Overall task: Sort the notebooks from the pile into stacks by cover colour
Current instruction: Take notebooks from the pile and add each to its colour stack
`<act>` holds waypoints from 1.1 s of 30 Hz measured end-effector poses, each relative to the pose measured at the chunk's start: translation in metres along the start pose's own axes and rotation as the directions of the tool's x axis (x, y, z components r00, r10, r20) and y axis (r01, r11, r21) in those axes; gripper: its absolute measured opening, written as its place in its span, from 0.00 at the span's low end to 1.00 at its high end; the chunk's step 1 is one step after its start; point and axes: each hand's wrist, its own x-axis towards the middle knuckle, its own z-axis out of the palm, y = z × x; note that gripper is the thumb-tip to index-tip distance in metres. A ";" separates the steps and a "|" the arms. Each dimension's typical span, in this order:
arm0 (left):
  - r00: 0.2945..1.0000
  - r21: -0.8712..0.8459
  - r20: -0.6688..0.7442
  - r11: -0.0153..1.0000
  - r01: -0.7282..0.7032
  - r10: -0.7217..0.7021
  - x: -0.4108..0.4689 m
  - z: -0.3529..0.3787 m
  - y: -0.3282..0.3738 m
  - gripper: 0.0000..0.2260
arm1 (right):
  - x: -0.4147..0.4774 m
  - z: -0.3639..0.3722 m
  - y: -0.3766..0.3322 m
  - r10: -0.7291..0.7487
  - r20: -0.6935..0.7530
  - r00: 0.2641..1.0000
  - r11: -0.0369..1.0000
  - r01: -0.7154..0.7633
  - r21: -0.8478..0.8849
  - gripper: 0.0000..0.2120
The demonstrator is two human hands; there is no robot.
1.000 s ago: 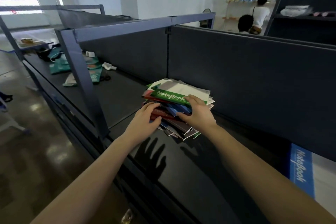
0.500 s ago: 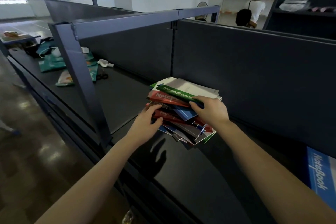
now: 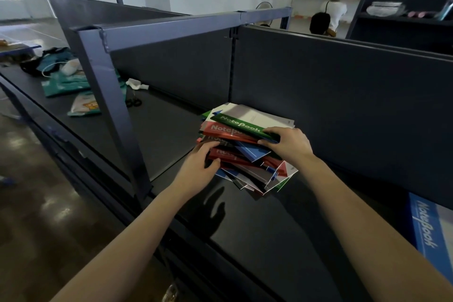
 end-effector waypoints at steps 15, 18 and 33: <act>0.995 -0.038 -0.091 0.999 -0.039 0.036 -0.030 -0.003 0.002 0.18 | -0.017 -0.005 -0.004 -0.244 -0.086 0.966 0.910 0.198 -0.364 0.16; 0.992 -0.170 -0.127 0.985 -0.002 -0.020 -0.035 0.006 0.012 0.19 | -0.031 -0.009 -0.001 -0.291 -0.130 0.948 0.913 0.235 -0.333 0.14; 0.984 -0.511 -0.155 0.860 0.000 -0.092 -0.056 0.074 0.081 0.29 | -0.137 0.010 -0.016 -0.502 -0.151 0.852 0.836 0.433 -0.336 0.27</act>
